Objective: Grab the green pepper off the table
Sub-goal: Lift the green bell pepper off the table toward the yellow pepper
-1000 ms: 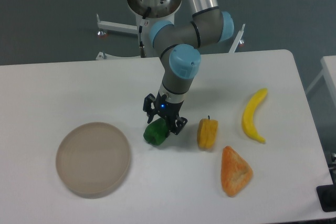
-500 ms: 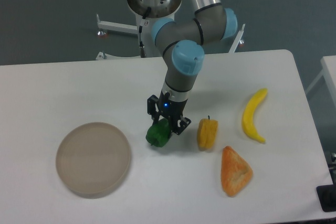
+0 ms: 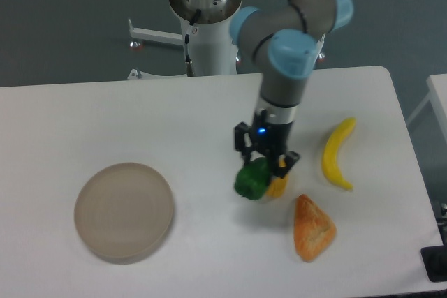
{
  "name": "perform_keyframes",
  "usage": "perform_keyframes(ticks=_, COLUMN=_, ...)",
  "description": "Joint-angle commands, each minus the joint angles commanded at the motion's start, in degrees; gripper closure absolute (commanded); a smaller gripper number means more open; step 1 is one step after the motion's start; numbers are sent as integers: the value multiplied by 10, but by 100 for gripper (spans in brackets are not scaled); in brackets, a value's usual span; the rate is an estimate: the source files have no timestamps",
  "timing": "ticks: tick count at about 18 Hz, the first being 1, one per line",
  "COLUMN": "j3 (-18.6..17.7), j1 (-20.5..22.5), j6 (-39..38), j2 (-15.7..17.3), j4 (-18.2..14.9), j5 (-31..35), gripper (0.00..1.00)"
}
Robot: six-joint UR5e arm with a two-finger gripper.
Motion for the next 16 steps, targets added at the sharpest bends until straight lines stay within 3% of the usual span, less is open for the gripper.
perform_keyframes(ticks=5, j3=20, j1=10, j6=51, j2=-15, j4=-6, j5=27, gripper=71)
perform_keyframes(ticks=16, j3=17, j1=9, j6=55, j2=-18, j4=-2, j5=32, gripper=71)
